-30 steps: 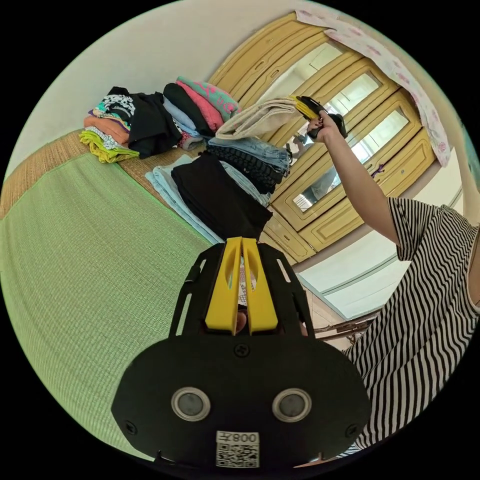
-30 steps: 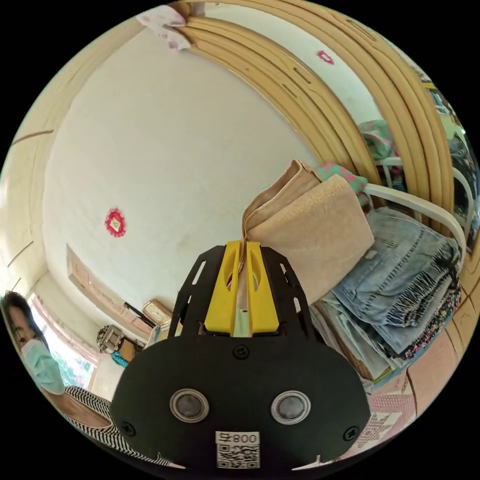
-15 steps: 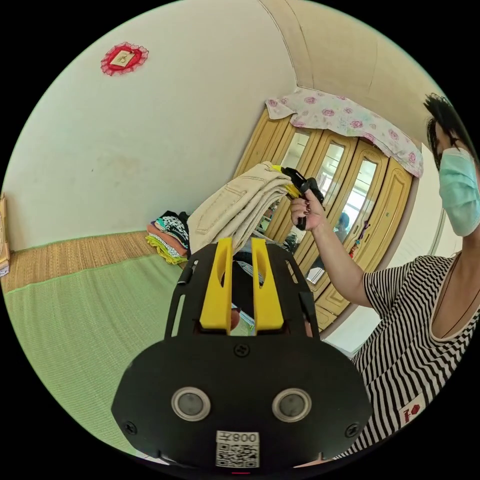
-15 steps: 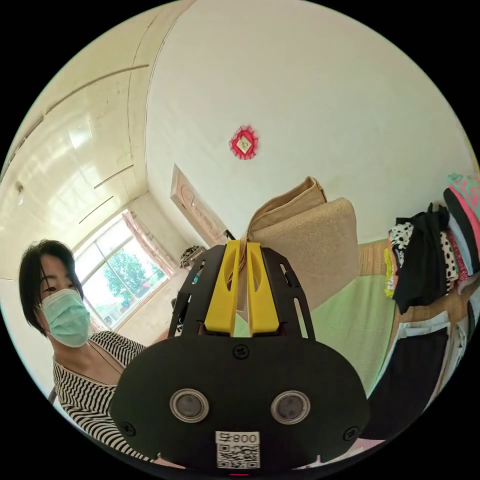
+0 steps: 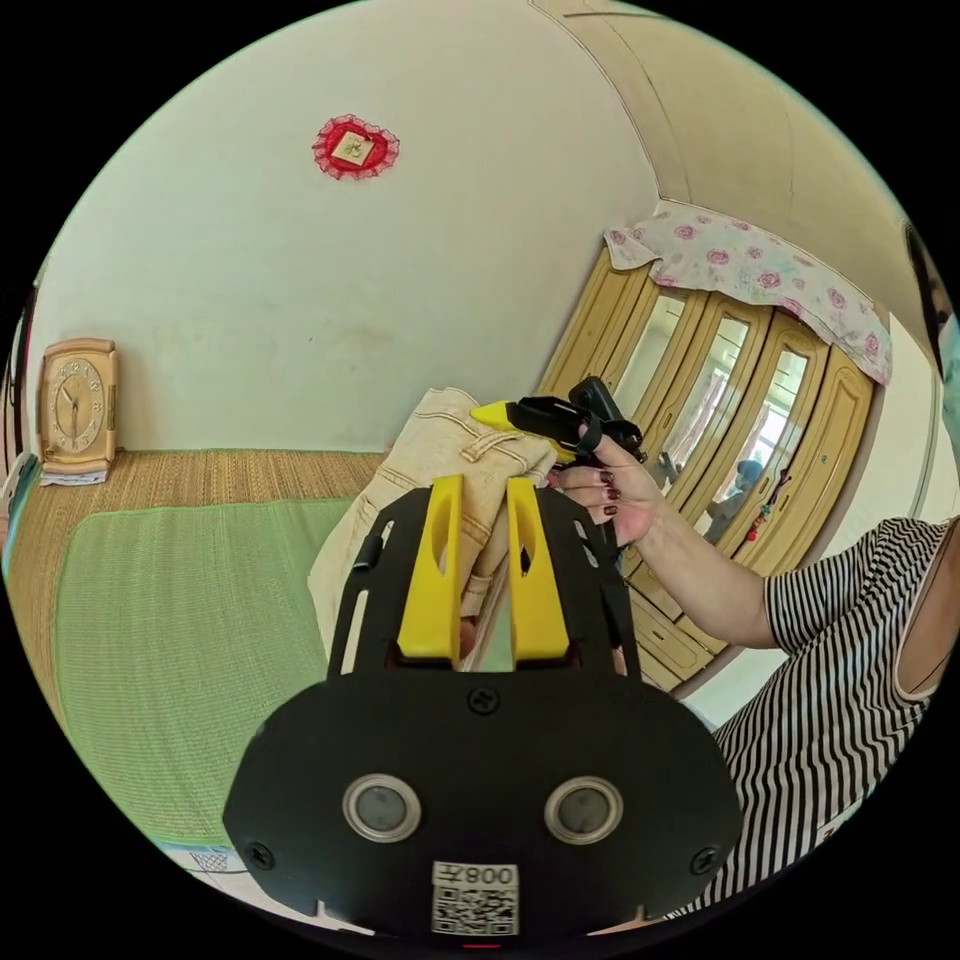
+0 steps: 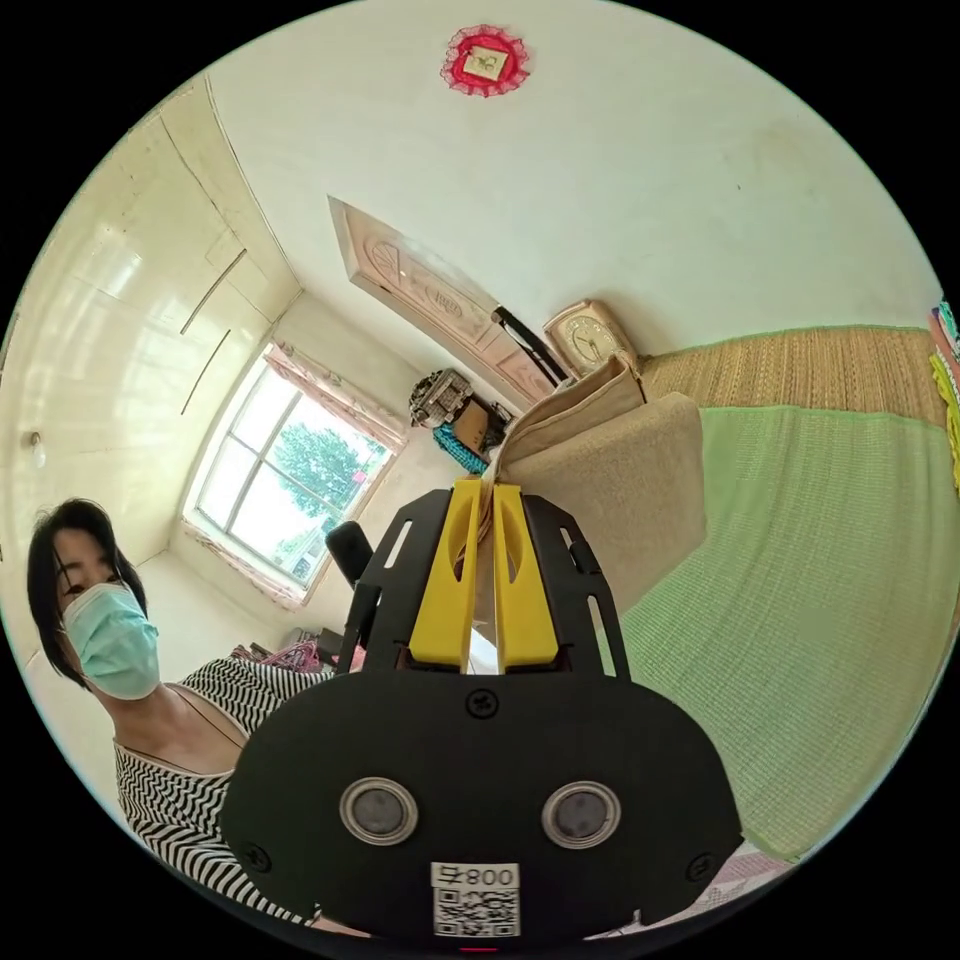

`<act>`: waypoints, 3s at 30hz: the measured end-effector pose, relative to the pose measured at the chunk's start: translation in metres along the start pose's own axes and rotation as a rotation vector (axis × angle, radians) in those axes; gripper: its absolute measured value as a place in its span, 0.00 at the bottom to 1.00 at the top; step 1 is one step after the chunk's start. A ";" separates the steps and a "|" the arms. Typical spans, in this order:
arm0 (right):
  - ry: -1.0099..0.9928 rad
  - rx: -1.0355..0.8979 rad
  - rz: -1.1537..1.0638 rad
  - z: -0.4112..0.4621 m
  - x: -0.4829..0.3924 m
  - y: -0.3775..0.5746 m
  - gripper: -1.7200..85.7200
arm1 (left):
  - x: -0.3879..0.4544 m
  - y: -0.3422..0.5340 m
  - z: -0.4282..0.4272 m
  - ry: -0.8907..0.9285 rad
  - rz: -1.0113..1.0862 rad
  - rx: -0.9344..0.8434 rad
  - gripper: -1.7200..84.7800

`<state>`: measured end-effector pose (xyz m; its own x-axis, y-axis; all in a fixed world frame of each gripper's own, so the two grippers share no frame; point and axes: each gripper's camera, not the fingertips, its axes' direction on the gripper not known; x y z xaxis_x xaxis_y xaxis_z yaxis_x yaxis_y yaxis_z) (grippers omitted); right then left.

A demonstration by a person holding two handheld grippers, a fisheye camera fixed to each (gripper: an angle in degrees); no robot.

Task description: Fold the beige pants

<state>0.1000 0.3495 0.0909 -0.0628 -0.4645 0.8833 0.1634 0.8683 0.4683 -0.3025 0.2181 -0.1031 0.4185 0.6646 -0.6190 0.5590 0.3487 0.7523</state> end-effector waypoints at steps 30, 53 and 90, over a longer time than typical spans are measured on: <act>0.549 -0.640 -0.269 0.217 0.235 -0.056 0.20 | -0.194 -0.040 -0.373 -0.380 -0.964 0.157 0.04; 0.530 -0.095 -0.358 -0.169 0.212 -0.204 0.04 | -0.126 -0.258 -0.533 -0.098 -0.600 0.423 0.04; 0.755 -0.363 0.294 -0.174 0.396 -0.090 0.13 | -0.136 -0.067 -0.522 -0.282 -1.103 -0.207 0.09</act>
<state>0.2321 0.0573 0.3949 0.6759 -0.3333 0.6574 0.3807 0.9216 0.0758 -0.7705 0.4488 0.0483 -0.0645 -0.2302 -0.9710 0.6032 0.7662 -0.2217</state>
